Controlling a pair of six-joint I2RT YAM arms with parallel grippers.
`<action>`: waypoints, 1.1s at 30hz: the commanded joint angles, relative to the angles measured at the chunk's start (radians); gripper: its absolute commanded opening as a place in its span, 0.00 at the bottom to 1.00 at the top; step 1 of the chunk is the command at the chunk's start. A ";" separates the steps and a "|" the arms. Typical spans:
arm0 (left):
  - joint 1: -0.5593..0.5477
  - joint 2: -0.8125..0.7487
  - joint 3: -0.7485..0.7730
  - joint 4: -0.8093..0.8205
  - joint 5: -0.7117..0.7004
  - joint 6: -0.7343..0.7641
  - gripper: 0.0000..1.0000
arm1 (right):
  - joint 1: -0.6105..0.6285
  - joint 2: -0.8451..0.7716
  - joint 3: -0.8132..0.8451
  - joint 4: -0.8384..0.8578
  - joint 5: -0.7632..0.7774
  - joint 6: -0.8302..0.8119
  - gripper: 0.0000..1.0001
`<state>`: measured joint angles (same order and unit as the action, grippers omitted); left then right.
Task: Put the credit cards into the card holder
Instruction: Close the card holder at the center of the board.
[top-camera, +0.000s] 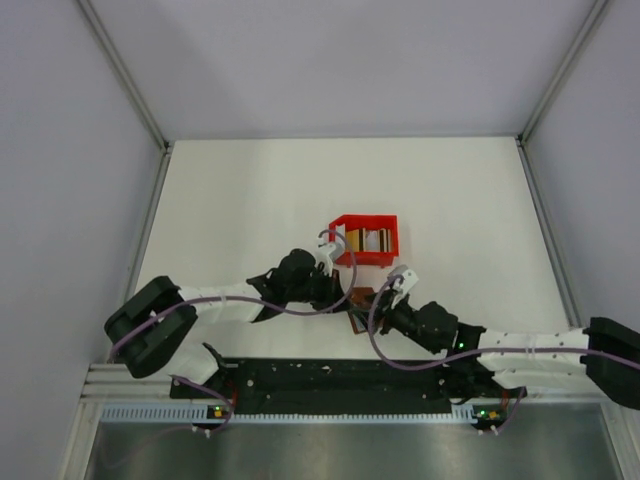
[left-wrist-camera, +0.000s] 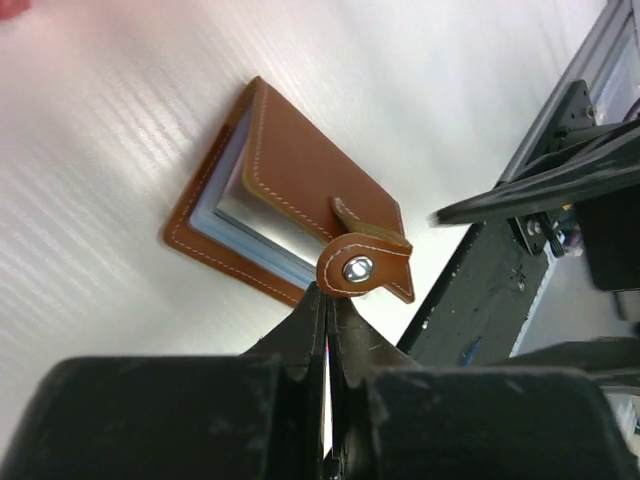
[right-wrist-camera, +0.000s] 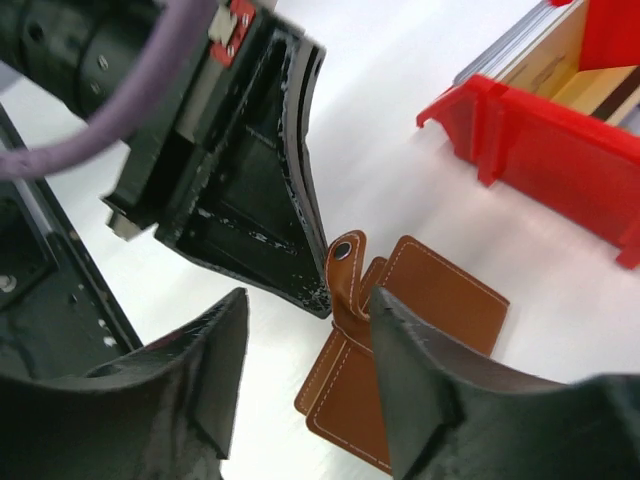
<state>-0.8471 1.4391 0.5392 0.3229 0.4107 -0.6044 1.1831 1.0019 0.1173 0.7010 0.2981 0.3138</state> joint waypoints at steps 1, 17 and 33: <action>-0.004 -0.026 0.024 -0.037 -0.129 -0.024 0.00 | 0.004 -0.208 0.028 -0.225 0.116 0.056 0.55; -0.003 -0.329 -0.088 -0.334 -0.560 -0.150 0.04 | -0.387 -0.179 0.044 -0.528 -0.293 0.384 0.69; -0.004 -0.149 -0.013 -0.173 -0.236 -0.116 0.08 | -0.419 0.176 0.142 -0.442 -0.451 0.404 0.58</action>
<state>-0.8471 1.2068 0.4664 0.0929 0.0692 -0.7326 0.7738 1.1233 0.2344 0.2741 -0.1299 0.7002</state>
